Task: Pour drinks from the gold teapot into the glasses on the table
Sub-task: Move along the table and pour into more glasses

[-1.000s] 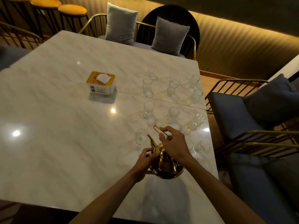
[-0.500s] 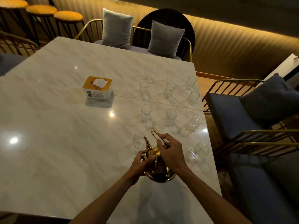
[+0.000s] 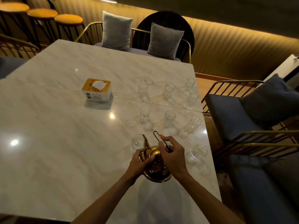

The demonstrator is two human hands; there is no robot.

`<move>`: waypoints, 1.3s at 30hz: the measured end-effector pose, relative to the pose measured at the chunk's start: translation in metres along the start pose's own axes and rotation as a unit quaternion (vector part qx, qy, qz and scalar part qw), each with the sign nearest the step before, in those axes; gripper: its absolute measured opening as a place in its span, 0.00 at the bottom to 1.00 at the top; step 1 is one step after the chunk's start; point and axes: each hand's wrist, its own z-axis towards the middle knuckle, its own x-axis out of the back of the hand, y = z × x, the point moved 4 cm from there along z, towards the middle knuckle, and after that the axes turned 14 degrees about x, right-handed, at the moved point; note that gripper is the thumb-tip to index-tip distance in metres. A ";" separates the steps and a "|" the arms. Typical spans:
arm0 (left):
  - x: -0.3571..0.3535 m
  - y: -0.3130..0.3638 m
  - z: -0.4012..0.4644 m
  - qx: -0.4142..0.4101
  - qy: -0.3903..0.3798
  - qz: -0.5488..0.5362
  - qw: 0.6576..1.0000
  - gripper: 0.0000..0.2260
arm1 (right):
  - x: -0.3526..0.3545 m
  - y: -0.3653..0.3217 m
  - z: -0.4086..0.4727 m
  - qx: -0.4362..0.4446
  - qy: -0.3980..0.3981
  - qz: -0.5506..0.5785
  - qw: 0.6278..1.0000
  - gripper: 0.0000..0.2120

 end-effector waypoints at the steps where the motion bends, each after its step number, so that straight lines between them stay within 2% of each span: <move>1: -0.002 0.004 -0.002 -0.010 0.003 0.001 1.000 0.30 | 0.004 -0.003 0.001 0.003 0.006 0.006 1.000 0.09; 8: -0.023 0.045 -0.014 -0.083 0.043 0.048 0.994 0.29 | 0.040 -0.027 0.016 0.036 0.053 0.042 0.997 0.10; 12: -0.041 0.070 -0.015 -0.119 0.055 0.062 0.989 0.34 | 0.066 -0.037 0.029 0.051 0.079 0.050 0.994 0.11; 19: -0.086 0.101 -0.011 -0.158 0.073 0.067 0.982 0.34 | 0.116 -0.034 0.051 0.076 0.098 0.033 0.992 0.13; 25: -0.150 0.107 -0.006 -0.171 0.101 0.056 0.979 0.32 | 0.177 -0.012 0.064 0.096 0.069 0.024 0.993 0.15; 30: -0.210 0.099 -0.002 -0.166 0.138 0.014 0.976 0.39 | 0.228 0.018 0.076 0.132 0.020 0.008 0.991 0.15; 35: -0.255 0.091 -0.001 -0.166 0.148 -0.036 0.974 0.36 | 0.266 0.039 0.088 0.153 -0.039 0.003 0.988 0.17; 39: -0.271 0.092 0.009 -0.165 0.166 -0.028 0.972 0.36 | 0.285 0.045 0.092 0.164 -0.038 0.005 0.986 0.16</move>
